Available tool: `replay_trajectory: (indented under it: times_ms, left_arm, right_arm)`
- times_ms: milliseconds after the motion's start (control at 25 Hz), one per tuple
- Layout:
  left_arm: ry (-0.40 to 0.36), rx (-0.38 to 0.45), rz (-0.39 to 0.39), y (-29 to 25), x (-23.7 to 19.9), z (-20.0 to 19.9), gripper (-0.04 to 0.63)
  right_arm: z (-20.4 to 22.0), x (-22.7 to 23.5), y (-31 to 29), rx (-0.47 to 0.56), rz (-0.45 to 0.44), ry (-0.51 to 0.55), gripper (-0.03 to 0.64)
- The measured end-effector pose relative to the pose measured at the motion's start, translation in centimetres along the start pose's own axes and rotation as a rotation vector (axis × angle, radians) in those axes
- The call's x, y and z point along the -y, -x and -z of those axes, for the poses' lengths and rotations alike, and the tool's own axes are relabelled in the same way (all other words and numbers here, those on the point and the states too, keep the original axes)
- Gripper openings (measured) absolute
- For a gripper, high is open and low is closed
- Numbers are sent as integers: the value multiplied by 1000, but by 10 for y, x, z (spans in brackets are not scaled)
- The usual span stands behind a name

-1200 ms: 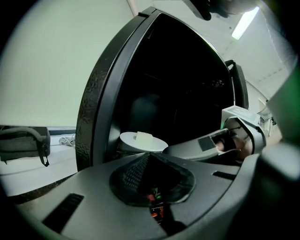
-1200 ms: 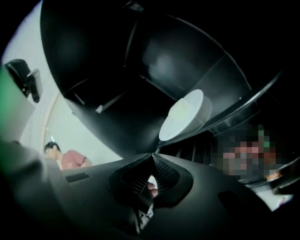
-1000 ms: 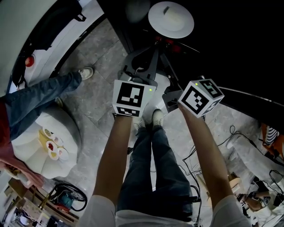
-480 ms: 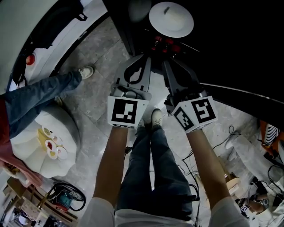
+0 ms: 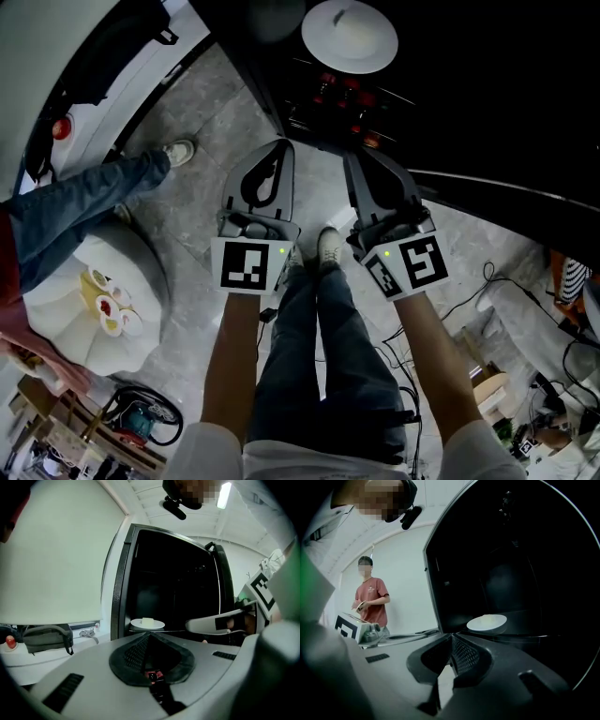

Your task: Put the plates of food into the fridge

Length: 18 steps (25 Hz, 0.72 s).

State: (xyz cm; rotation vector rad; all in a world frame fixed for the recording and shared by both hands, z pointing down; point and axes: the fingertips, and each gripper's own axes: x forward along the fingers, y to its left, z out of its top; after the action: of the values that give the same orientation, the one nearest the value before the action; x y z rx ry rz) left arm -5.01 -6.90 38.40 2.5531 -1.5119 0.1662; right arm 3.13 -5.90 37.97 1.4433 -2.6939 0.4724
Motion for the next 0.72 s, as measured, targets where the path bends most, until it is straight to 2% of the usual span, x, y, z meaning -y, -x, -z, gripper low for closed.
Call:
replay_trajectory:
  times_ms: [160,280,480,720]
  left_arm:
    - [-15,-15,-44,14,4,-1,0]
    - [7,-31,-67,24,7,3,0]
    - [31,-48,-87,38,11,13,0]
    - [27,-73,-106,54,12,25,0]
  right_arm:
    - [0,0,17,7,0,-35,9]
    - [0,0,29,5,10,-36,11]
    - [11,1,44,-16,32,-32,9]
    - [20,5,61,-29,55,-56,9]
